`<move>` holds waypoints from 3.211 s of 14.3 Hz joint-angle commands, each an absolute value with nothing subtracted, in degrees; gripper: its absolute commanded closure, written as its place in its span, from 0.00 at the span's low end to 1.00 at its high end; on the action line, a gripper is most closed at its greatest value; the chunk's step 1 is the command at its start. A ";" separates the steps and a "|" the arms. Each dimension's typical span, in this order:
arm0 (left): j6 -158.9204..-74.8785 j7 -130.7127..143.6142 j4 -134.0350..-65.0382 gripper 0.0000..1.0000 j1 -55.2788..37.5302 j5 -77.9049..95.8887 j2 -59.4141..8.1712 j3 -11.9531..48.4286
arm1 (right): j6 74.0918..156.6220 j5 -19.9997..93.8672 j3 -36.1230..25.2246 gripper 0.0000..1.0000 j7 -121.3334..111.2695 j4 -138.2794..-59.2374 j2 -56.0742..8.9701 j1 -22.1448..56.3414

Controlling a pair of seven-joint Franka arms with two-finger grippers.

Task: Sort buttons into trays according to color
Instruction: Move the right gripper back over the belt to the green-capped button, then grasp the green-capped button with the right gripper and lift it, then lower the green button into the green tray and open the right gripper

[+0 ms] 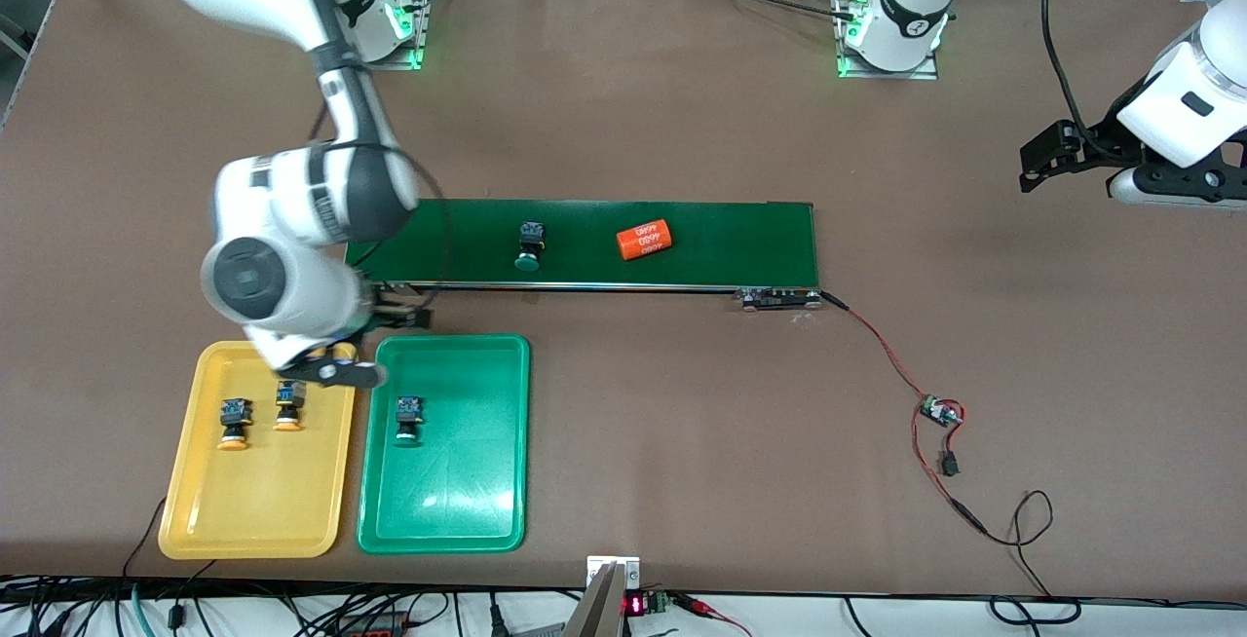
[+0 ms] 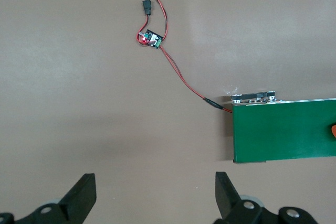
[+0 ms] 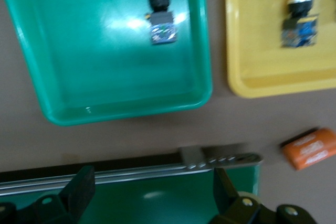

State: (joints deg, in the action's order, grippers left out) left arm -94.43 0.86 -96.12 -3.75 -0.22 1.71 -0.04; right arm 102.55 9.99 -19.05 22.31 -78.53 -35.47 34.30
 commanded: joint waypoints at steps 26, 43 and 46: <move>-93.16 1.41 -94.83 0.00 -3.60 -1.23 1.23 0.09 | 116.98 14.50 -20.04 0.99 39.98 -101.96 -30.06 48.78; -92.37 1.49 -94.57 0.00 -3.78 -1.23 1.23 0.35 | 121.10 12.48 -20.13 0.99 13.71 -71.56 -48.33 31.03; -92.02 1.49 -94.57 0.00 -3.78 -1.23 1.23 0.35 | 124.79 12.66 -20.04 0.99 13.54 -70.05 -50.71 31.46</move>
